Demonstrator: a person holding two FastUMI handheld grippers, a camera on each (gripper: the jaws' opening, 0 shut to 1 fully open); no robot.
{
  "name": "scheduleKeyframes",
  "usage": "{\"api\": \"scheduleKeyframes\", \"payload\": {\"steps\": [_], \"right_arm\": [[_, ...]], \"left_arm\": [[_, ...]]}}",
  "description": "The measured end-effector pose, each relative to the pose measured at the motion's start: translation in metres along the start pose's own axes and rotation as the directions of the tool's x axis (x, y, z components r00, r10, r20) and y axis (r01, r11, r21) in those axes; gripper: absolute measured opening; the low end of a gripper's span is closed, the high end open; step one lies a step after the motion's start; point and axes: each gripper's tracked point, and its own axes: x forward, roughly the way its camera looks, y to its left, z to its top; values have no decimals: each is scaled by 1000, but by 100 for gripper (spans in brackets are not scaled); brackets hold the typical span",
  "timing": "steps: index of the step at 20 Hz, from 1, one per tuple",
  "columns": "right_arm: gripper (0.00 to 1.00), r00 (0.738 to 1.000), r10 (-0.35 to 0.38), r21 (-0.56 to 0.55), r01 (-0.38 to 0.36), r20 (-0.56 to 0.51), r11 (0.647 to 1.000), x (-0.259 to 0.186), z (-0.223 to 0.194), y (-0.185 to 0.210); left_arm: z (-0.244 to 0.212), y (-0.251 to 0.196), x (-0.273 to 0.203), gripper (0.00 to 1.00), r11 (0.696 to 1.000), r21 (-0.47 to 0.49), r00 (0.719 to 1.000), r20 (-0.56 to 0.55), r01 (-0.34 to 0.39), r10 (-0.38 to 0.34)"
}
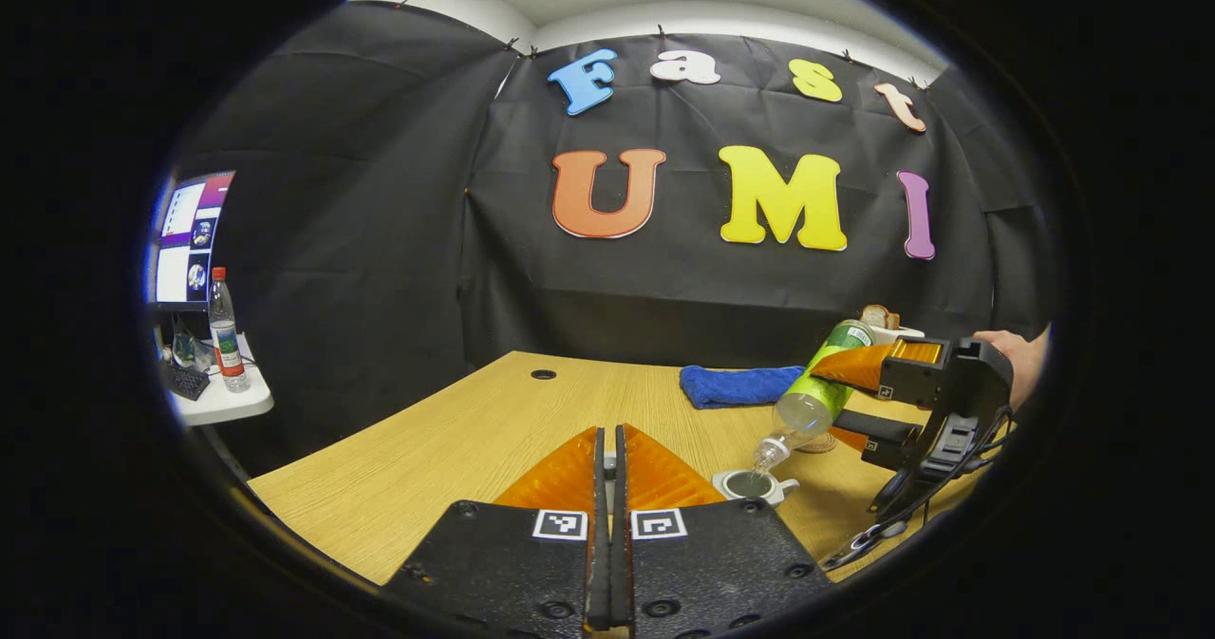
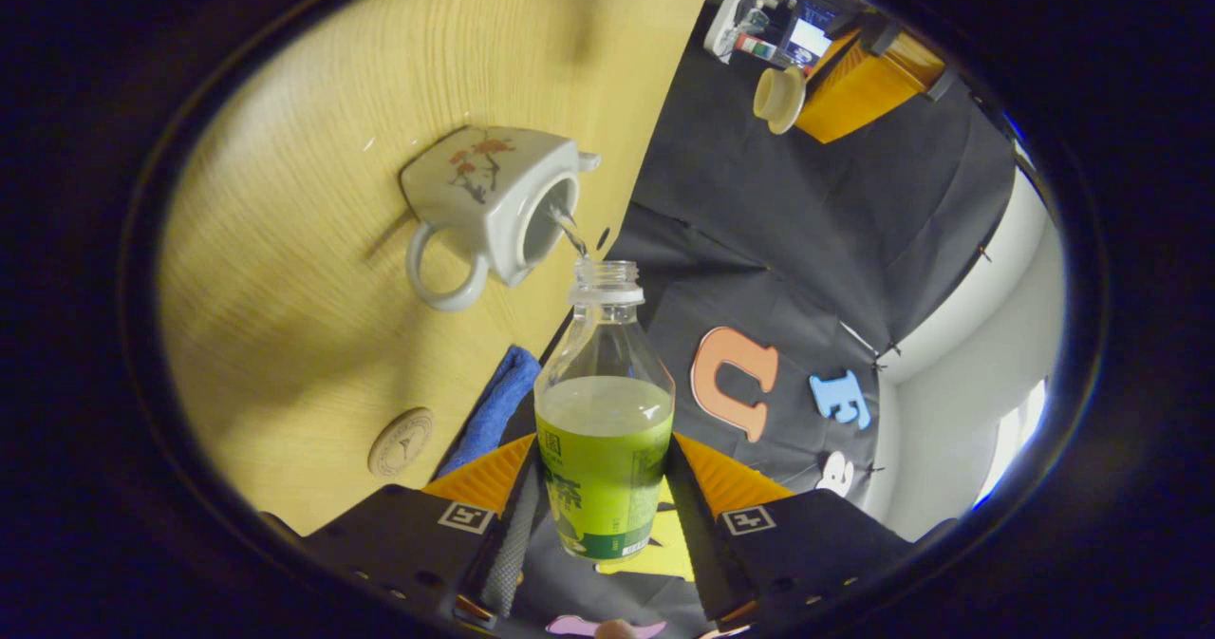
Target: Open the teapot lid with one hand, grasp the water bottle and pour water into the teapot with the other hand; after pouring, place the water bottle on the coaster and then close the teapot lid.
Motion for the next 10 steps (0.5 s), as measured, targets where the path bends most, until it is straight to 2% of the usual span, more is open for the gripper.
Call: {"api": "scheduleKeyframes", "payload": {"steps": [10], "right_arm": [[72, 999, -43, -126, 47, 28, 991, 2, -1, -18]], "left_arm": [[1, 2, -1, 3, 1000, 1, 1000, -3, -1, 1]]}}
